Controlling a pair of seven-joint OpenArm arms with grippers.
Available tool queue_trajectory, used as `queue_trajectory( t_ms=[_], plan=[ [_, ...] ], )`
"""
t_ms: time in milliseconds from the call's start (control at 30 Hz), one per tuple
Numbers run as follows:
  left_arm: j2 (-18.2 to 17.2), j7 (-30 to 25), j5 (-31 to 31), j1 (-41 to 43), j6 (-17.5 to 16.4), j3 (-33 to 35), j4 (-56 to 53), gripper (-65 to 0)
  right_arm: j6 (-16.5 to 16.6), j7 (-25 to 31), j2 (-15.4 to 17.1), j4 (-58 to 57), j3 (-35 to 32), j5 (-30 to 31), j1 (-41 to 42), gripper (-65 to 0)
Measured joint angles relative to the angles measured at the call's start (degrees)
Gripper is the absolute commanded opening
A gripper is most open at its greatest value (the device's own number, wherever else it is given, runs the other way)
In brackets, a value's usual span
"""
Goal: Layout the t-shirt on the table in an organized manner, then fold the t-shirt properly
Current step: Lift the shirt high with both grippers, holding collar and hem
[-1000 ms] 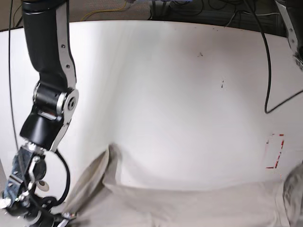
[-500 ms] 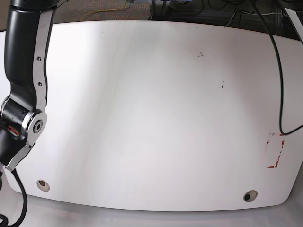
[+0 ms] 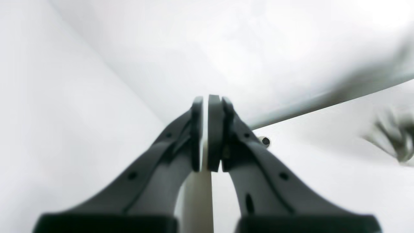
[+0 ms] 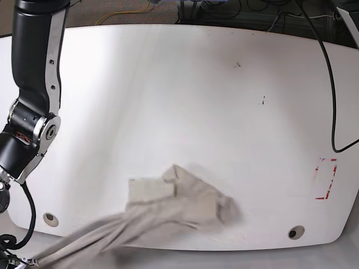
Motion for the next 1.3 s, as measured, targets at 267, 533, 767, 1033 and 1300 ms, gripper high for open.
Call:
queue_trajectory(
  t_ms=[267, 533, 767, 1033, 1300],
  plan=[
    [0.61, 0.04, -0.15, 0.33, -0.11, 0.31, -0.07, -64.6, 0.11, -0.28, -0.83, -0.46, -0.35, 0.04, -1.03, -65.0],
    [0.33, -0.02, -0.2, 1.09, -0.11, 0.28, -0.04, -64.6, 0.02, -0.24, -0.48, -0.39, -0.24, -0.02, -0.98, -65.0],
    [0.35, 0.2, -0.2, 4.7, -0.09, 0.26, -0.07, -64.6, 0.02, -0.26, -0.7, -0.33, -0.22, -0.02, -2.56, -65.0],
    [1.53, 0.04, -0.68, 10.95, -0.17, -1.36, 0.07, -64.6, 0.0, -3.34, -2.36, 2.6, -0.2, -0.15, -3.45, -65.0],
    [3.91, 0.11, 0.02, 16.74, -0.11, -8.39, 0.04, -64.6, 0.02, -8.96, -8.35, 10.25, -0.31, -0.24, -2.43, -65.0]
  ],
)
